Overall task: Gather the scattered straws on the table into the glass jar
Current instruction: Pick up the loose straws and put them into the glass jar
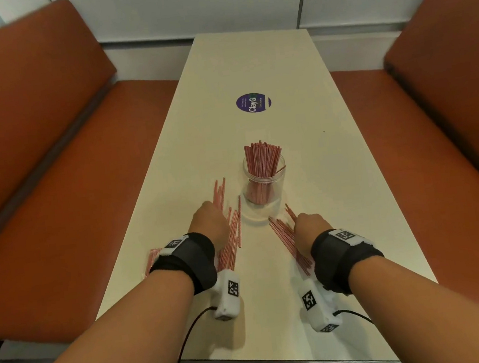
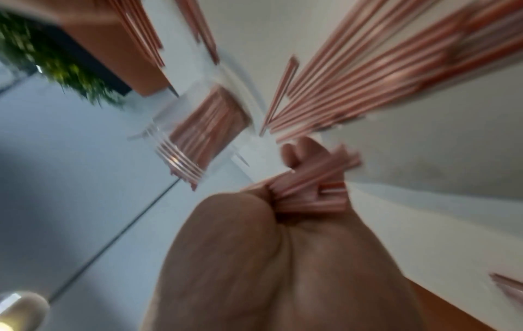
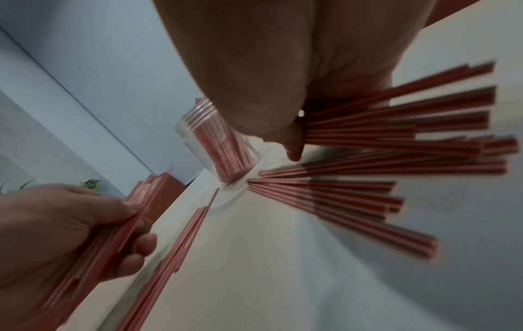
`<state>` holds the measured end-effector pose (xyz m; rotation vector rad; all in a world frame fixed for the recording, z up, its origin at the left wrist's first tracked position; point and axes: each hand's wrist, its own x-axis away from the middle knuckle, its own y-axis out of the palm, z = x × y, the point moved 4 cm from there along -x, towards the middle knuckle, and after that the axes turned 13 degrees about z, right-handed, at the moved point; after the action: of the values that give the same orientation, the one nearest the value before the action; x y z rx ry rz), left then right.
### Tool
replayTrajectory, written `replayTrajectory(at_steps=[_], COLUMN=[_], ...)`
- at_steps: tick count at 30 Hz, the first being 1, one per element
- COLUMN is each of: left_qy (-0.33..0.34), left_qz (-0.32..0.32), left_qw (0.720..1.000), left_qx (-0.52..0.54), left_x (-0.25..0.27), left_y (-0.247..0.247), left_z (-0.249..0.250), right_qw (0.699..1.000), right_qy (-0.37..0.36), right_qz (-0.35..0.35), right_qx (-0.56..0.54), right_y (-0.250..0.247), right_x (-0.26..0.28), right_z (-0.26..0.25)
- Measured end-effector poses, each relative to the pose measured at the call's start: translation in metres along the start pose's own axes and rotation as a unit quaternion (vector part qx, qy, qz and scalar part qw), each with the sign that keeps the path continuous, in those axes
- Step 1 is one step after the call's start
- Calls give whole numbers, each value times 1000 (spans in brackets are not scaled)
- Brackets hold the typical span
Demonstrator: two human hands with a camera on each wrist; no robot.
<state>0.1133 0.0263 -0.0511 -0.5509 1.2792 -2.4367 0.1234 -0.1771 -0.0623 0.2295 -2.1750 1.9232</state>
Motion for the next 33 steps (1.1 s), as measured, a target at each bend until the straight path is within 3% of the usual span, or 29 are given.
replayTrajectory(at_steps=[3,6,9,12,16,18,22,24,27,30,33], left_qy=[-49,-99,-109,-79,29,74,121,120,132,176,165], left_qz=[27,15,-17,-61,-82,-72,-63,-73,-56,20,66], left_qw=[979,921,871,835,786,793,876,901,904,891,918], left_qx=[194,377,478,542,612,600,462,410,403,417,353], left_x=[-14,-21,-28,-30,-34,-35,-36,-36,-34,-36,-44], left_y=[-8,-17,-23,-32,-50,-50,-25,-13,-19,-44,-54], left_z=[5,23,44,69,121,140,148,145,148,144,115], right_qw=[999,998,998,996,992,991,989,987,984,968,930], right_qy=[27,29,22,15,10,9,2,2,6,24,29], right_qz=[7,15,19,28,23,23,24,30,33,52,135], right_qx=[-29,-54,-64,-88,-121,-132,-146,-157,-174,-245,-341], right_y=[-3,-5,-4,-4,-7,-8,-8,-9,-8,-15,-44], right_x=[-5,-9,-11,-13,-15,-15,-14,-15,-17,-17,-16], right_z=[5,7,8,10,12,13,15,17,20,24,26])
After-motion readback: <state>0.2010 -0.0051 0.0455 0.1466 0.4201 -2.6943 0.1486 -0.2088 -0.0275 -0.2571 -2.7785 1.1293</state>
